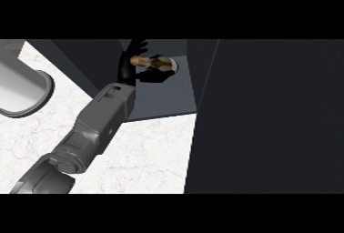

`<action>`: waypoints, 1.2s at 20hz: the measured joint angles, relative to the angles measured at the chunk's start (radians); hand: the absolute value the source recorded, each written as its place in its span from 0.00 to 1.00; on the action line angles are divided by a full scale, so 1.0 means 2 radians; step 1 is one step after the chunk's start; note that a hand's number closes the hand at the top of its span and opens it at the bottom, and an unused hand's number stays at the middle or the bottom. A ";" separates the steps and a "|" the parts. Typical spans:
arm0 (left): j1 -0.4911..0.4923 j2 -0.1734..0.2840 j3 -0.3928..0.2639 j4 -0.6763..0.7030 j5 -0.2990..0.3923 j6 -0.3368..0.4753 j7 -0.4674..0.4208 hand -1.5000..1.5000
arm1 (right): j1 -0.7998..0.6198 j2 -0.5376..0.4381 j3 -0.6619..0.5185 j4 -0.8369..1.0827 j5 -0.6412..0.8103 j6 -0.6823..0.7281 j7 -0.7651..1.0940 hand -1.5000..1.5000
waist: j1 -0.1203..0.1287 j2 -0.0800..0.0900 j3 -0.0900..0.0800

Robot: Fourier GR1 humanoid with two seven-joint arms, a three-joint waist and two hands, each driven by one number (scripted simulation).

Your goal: Pick up the wine, place it into the cabinet and close the cabinet

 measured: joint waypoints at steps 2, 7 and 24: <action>-0.003 0.000 0.000 0.007 -0.002 0.010 -0.001 0.00 | 0.003 -0.004 -0.001 0.000 -0.001 0.003 -0.004 0.00 | -0.001 0.000 0.000; -0.008 0.001 0.010 0.011 0.005 0.006 -0.006 0.00 | 0.006 -0.005 0.000 0.000 -0.003 0.006 -0.014 0.00 | -0.001 0.001 -0.001; -0.032 -0.017 0.051 -0.027 0.037 -0.138 -0.049 0.00 | 0.023 -0.018 -0.011 -0.003 -0.005 0.000 -0.019 0.00 | 0.022 -0.008 0.000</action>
